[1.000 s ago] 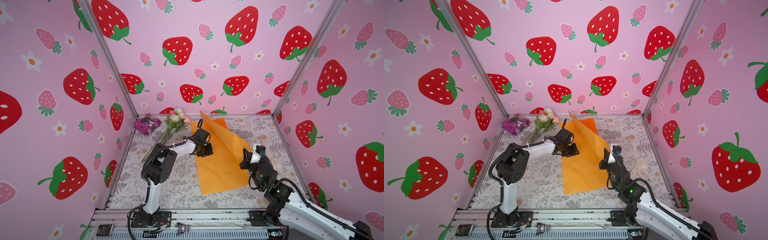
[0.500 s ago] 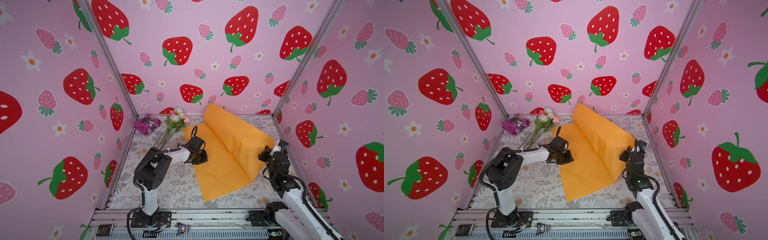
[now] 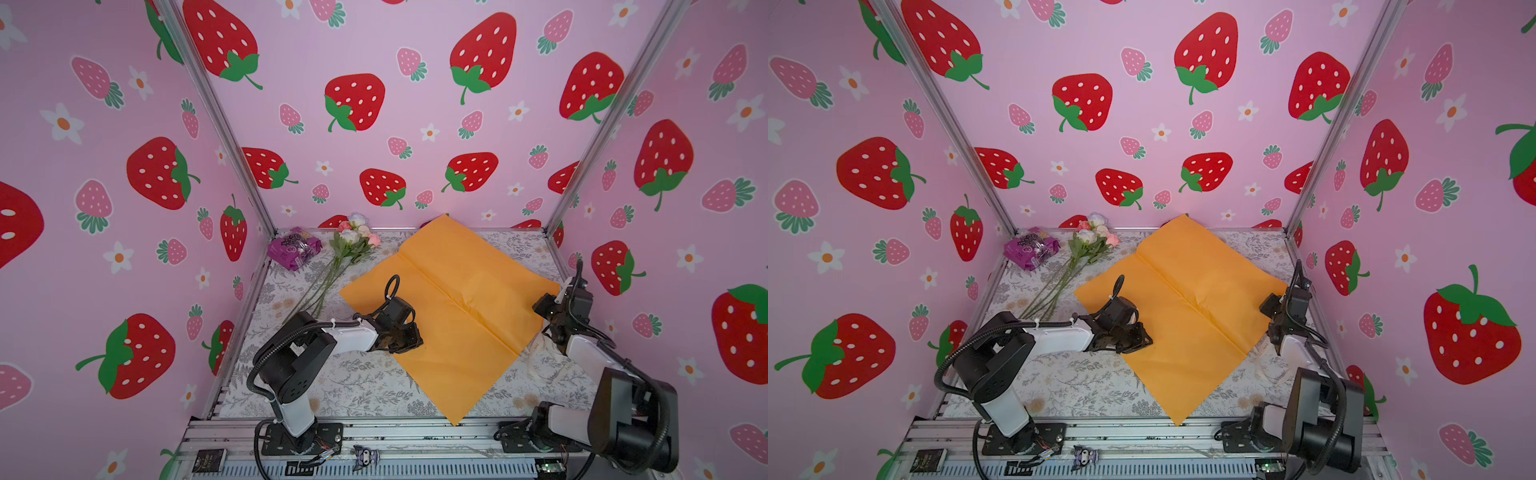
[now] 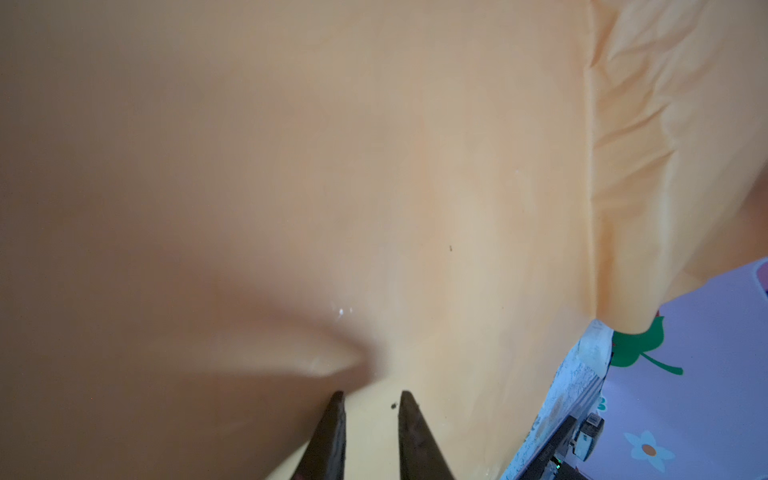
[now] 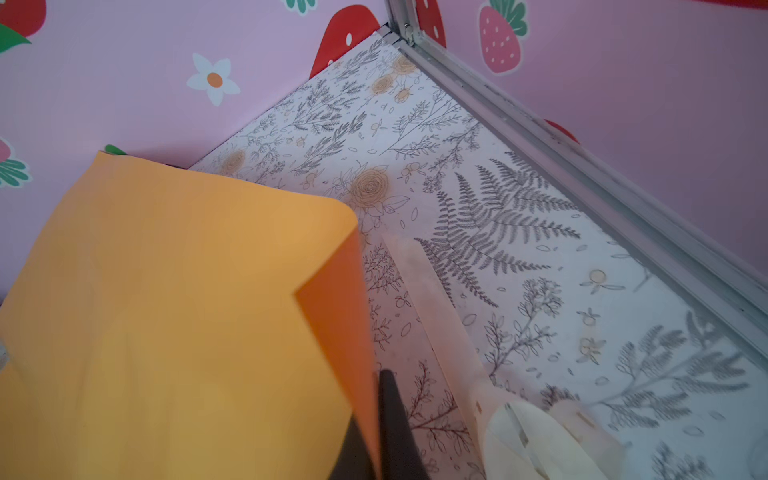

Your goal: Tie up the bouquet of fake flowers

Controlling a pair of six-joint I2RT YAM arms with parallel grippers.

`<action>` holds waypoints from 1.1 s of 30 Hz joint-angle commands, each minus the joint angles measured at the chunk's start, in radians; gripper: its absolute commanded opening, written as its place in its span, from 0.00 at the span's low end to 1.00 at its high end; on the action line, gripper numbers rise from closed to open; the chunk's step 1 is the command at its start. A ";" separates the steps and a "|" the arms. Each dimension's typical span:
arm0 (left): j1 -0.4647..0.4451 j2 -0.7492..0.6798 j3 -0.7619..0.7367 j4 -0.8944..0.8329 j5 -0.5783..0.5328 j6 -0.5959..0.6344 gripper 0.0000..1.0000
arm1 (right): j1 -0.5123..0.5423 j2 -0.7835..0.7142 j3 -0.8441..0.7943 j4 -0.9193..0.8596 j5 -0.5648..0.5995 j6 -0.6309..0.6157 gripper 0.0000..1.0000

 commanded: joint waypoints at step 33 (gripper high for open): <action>0.183 -0.105 0.083 -0.255 -0.073 0.170 0.41 | 0.110 0.272 0.433 -0.351 -0.068 -0.064 0.62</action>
